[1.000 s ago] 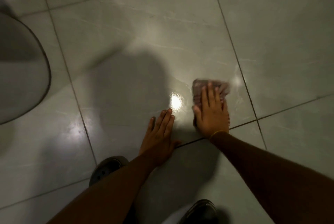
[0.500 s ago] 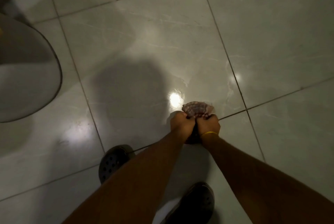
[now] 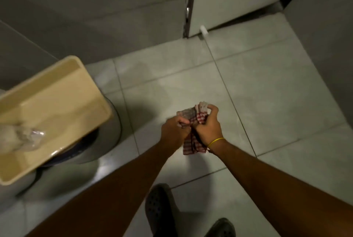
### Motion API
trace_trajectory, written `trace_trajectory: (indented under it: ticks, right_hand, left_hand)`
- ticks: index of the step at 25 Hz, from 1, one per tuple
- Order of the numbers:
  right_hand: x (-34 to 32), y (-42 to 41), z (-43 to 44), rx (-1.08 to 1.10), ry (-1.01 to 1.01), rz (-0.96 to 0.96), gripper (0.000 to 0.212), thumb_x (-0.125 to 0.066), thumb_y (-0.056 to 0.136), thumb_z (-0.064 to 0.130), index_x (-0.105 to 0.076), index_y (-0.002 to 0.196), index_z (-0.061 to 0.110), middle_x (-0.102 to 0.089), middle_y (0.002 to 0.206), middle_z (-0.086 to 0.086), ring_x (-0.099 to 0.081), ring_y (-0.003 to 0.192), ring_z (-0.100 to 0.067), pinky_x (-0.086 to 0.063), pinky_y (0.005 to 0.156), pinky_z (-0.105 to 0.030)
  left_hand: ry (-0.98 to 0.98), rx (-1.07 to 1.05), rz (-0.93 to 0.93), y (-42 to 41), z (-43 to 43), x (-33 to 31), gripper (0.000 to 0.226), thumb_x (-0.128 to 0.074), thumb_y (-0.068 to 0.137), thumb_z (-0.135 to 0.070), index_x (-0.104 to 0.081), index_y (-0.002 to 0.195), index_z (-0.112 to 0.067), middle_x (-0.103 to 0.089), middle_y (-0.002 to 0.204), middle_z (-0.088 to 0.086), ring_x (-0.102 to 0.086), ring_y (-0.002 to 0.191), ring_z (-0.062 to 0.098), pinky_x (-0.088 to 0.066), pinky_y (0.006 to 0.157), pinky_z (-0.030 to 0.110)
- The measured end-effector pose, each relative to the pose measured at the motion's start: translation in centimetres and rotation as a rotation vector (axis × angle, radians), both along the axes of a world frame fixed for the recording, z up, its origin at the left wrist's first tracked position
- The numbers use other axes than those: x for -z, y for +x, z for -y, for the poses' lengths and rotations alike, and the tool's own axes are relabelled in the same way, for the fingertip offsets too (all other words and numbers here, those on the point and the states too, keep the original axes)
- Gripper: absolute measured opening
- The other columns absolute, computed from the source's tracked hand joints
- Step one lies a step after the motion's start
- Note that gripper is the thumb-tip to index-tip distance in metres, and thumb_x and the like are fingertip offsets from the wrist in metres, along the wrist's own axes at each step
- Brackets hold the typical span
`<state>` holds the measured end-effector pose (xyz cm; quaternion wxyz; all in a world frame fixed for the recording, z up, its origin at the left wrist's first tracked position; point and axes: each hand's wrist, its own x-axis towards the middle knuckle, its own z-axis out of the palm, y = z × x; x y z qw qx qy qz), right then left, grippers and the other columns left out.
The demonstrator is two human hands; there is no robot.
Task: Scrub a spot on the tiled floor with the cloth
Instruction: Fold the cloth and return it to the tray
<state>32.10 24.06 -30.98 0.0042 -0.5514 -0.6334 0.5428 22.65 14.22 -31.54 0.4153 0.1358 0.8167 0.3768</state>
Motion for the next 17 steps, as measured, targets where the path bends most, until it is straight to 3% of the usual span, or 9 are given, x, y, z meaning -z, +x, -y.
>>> trace_trajectory:
  ticks: [3, 5, 7, 9, 14, 17]
  right_hand:
    - [-6.5, -8.3, 0.6, -0.134, 0.111, -0.144, 0.090, -0.060, 0.082, 0.005, -0.022, 0.152, 0.048, -0.071, 0.104, 0.000, -0.071, 0.088, -0.028, -0.055, 0.078, -0.035]
    - [-9.4, -13.5, 2.1, -0.253, 0.199, -0.225, 0.092, -0.058, 0.078, 0.000, -0.033, 0.153, 0.046, -0.068, 0.123, -0.003, -0.070, 0.106, -0.028, -0.057, 0.094, -0.039]
    - [-10.6, -18.5, 4.3, -0.373, 0.299, -0.293, 0.075, -0.060, 0.080, -0.001, -0.055, 0.146, 0.033, -0.059, 0.139, -0.005, -0.064, 0.123, -0.029, -0.051, 0.109, -0.043]
    - [-10.5, -22.9, 7.0, -0.496, 0.351, -0.316, 0.059, -0.060, 0.086, 0.002, -0.065, 0.138, 0.029, -0.053, 0.143, -0.005, -0.065, 0.119, -0.034, -0.053, 0.107, -0.045]
    - [-6.8, -30.1, 13.4, -0.993, 0.351, -0.191, 0.068, -0.056, 0.095, 0.008, -0.043, 0.159, 0.027, -0.023, 0.168, -0.010, -0.066, 0.113, -0.050, -0.055, 0.096, -0.048]
    - [-4.1, -32.5, 15.5, -1.267, 0.433, -0.024, 0.085, -0.064, 0.096, 0.012, -0.021, 0.169, 0.018, -0.001, 0.176, -0.016, -0.056, 0.133, -0.049, -0.051, 0.101, -0.046]
  left_hand:
    - [0.000, 0.042, -0.256, -8.2, 1.8, -6.0, 0.021, -0.078, 0.086, -0.022, -0.078, 0.105, -0.015, -0.079, 0.109, 0.009, -0.075, 0.099, 0.028, -0.060, 0.092, 0.043]
    - [0.011, -0.026, -0.370, -13.0, 4.0, -8.9, 0.030, -0.077, 0.084, -0.022, -0.075, 0.114, -0.019, -0.076, 0.114, 0.006, -0.073, 0.100, 0.024, -0.058, 0.093, 0.037]
    - [0.058, -0.118, -0.430, -17.2, 7.0, -10.4, 0.034, -0.079, 0.085, -0.022, -0.074, 0.119, -0.020, -0.073, 0.116, 0.006, -0.071, 0.099, 0.023, -0.056, 0.092, 0.035]
    - [0.034, -0.156, -0.496, -20.5, 10.3, -10.6, 0.036, -0.076, 0.089, -0.022, -0.073, 0.125, -0.021, -0.071, 0.119, 0.005, -0.069, 0.098, 0.023, -0.053, 0.087, 0.030]
    - [-0.137, -0.179, -0.538, -24.6, 17.5, -7.6, 0.041, -0.064, 0.093, -0.007, -0.068, 0.133, -0.015, -0.066, 0.129, 0.014, -0.065, 0.112, 0.031, -0.046, 0.093, 0.031]
    - [-0.207, -0.152, -0.545, -25.7, 19.9, -5.0, 0.038, -0.064, 0.090, 0.000, -0.070, 0.127, -0.006, -0.068, 0.126, 0.022, -0.065, 0.112, 0.040, -0.048, 0.094, 0.038]
